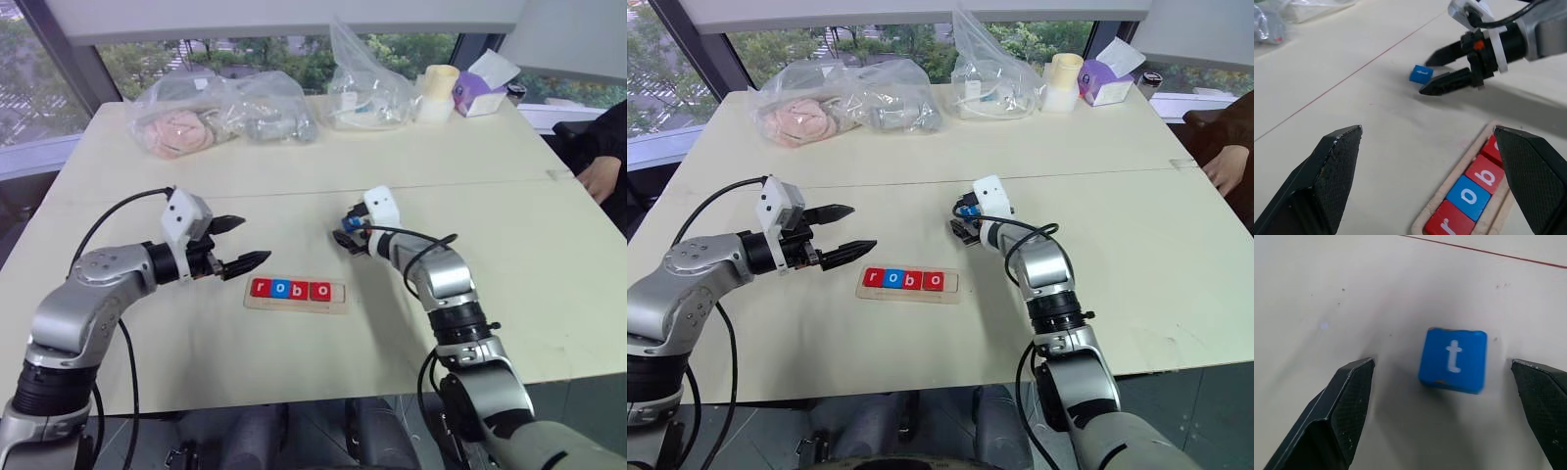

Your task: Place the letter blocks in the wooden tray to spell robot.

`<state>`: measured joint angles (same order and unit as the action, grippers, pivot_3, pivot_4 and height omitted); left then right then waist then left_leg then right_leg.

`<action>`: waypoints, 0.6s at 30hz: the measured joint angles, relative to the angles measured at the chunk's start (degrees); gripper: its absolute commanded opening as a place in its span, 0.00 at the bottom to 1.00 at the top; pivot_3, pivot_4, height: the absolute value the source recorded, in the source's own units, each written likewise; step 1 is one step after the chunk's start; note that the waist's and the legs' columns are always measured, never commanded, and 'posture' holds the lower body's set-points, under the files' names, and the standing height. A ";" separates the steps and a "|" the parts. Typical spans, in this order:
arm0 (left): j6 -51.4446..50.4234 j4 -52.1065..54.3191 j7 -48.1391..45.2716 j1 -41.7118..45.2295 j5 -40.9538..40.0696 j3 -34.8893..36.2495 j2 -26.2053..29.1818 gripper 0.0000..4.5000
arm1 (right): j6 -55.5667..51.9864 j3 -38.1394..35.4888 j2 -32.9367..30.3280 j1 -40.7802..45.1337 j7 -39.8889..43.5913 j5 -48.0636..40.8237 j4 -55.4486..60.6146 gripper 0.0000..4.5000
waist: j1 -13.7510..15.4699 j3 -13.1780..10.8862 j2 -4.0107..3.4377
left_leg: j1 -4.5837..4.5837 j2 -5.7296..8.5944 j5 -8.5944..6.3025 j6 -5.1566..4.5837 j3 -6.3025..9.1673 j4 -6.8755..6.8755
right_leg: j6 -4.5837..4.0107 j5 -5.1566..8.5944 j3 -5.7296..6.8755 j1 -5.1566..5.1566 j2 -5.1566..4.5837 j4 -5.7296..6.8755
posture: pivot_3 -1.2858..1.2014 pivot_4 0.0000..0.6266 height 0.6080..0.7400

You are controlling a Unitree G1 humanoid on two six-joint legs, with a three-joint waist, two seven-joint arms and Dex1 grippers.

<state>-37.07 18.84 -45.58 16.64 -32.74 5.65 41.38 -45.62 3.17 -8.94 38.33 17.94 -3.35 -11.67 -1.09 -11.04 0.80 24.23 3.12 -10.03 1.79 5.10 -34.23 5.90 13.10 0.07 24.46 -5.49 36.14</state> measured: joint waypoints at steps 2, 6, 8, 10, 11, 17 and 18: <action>0.00 0.02 0.20 -0.58 0.58 -0.22 0.00 1.00 | 0.09 0.31 0.69 -0.05 -1.14 0.38 0.00 0.70 | -0.03 0.00 0.00 | 0.00 0.00 0.00 0.00 0.00 0.00 | 0.00 0.00 0.00 0.00 0.01 0.00 | 0.52 0.24 1.00; 0.34 0.02 0.40 -0.61 1.31 -0.28 0.00 1.00 | 1.17 0.91 1.40 -0.53 -2.88 0.95 0.00 0.25 | -0.06 0.00 0.00 | -0.04 -0.01 0.00 0.00 0.00 0.00 | -0.02 0.00 0.00 -0.02 0.03 0.01 | 0.52 0.24 1.00; 0.40 0.02 0.32 -0.67 1.68 -0.34 0.00 1.00 | 1.34 0.92 1.41 -0.54 -3.61 1.13 0.00 0.26 | -0.06 0.00 0.00 | -0.04 0.00 0.00 0.00 0.00 0.00 | -0.02 0.00 0.00 -0.01 0.03 0.01 | 0.52 0.24 1.00; 0.45 0.02 0.02 -0.70 2.11 -0.46 0.00 1.00 | 1.64 0.74 1.40 -0.53 -4.73 1.42 0.00 0.26 | -0.06 0.00 0.00 | -0.04 0.00 0.00 0.00 0.00 0.00 | -0.02 0.00 0.00 -0.02 0.03 0.01 | 0.52 0.24 1.00; 0.47 0.03 -0.11 -0.70 2.25 -0.61 -0.01 1.00 | 1.88 0.51 1.38 -0.52 -5.19 1.43 0.01 0.26 | -0.06 0.00 0.00 | -0.04 0.00 0.00 0.00 0.00 0.00 | -0.02 0.00 0.00 -0.02 0.03 0.01 | 0.52 0.24 1.00; 0.22 4.74 -1.53 -2.47 2.22 -4.72 -0.16 1.00 | -2.77 -2.37 -1.35 -4.29 -7.38 1.34 14.37 0.26 | 0.29 0.01 0.00 | 0.01 -0.03 0.00 0.00 0.03 0.02 | -0.03 0.02 -0.01 -0.01 0.00 -0.03 | 0.52 0.24 1.00; 0.15 5.35 -1.74 -2.70 2.22 -5.27 -0.19 1.00 | -5.46 -3.71 -1.22 -5.98 -8.18 1.10 18.30 0.26 | 0.29 0.01 0.00 | 0.01 -0.03 0.00 0.00 0.04 0.02 | -0.03 0.02 -0.01 -0.01 0.01 -0.02 | 0.52 0.24 1.00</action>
<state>-36.92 24.19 -47.32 13.94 -30.52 0.38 41.18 -51.08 -0.54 -10.16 32.35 9.77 -2.25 6.63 -0.80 -11.03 0.80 24.23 3.09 -10.03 1.79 5.15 -34.21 5.86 13.13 0.06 24.45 -5.49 36.12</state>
